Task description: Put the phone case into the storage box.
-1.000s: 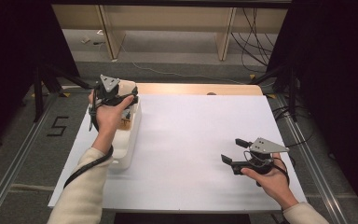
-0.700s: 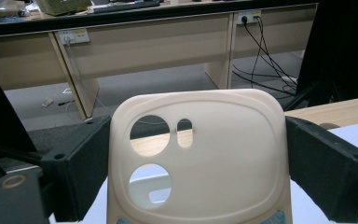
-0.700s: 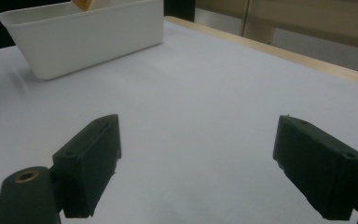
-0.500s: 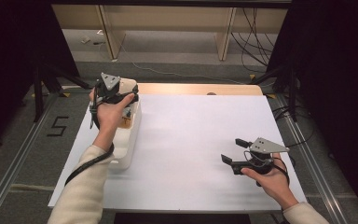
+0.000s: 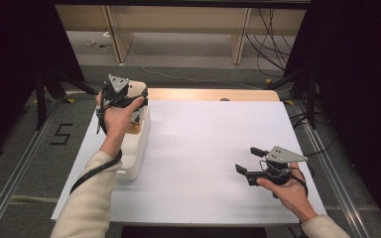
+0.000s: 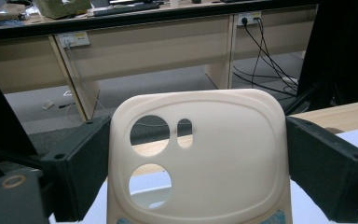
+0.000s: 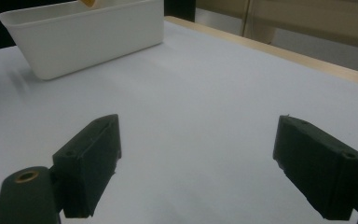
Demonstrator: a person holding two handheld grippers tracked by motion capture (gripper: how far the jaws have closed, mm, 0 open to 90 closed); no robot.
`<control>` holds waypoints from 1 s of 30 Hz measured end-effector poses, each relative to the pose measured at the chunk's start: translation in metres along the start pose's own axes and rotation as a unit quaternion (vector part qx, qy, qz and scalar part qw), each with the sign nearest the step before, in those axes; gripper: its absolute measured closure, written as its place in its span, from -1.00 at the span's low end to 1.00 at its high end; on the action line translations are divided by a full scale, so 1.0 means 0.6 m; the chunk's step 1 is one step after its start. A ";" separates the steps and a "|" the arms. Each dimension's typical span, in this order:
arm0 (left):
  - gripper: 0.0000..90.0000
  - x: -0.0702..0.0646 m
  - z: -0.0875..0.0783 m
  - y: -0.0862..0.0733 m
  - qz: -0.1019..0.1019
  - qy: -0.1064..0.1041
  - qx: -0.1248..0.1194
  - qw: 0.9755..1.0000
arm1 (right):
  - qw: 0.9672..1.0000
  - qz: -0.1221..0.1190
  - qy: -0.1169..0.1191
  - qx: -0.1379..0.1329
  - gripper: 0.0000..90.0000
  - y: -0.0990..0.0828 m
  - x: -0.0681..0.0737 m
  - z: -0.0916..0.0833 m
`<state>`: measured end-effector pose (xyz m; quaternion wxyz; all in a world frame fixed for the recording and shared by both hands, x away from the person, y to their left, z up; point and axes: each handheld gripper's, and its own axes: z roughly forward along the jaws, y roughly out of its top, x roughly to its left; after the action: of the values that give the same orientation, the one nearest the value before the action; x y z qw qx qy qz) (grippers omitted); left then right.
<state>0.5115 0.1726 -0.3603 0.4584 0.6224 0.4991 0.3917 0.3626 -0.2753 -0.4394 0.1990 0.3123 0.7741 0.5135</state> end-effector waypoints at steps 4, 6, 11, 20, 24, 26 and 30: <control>-0.76 0.002 0.003 0.000 0.000 0.001 0.002 1.000 | 1.000 0.000 0.000 0.000 -0.65 0.000 0.000 0.000; -0.76 0.003 0.004 0.001 0.001 0.002 0.003 1.000 | 1.000 0.000 0.000 0.001 -0.65 0.000 0.000 0.000; -0.76 0.007 0.007 0.001 0.000 0.003 0.003 1.000 | 1.000 0.001 0.000 0.000 -0.65 0.000 0.000 0.000; -0.76 0.011 0.014 0.003 -0.001 0.001 0.004 1.000 | 1.000 0.001 -0.001 0.003 -0.65 0.000 -0.001 0.000; -0.76 0.011 0.016 0.004 0.000 0.001 0.005 1.000 | 1.000 0.001 0.000 0.003 -0.65 0.000 0.000 0.000; -0.76 0.011 0.017 0.005 -0.001 0.001 0.005 1.000 | 1.000 0.001 -0.001 0.003 -0.65 0.000 -0.001 -0.001; -0.76 0.013 0.019 0.008 0.000 0.001 0.005 1.000 | 1.000 0.001 -0.001 0.003 -0.65 0.000 -0.001 0.000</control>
<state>0.5250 0.1777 -0.3588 0.4549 0.6243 0.5014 0.3897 0.3627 -0.2759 -0.4395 0.1984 0.3139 0.7752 0.5110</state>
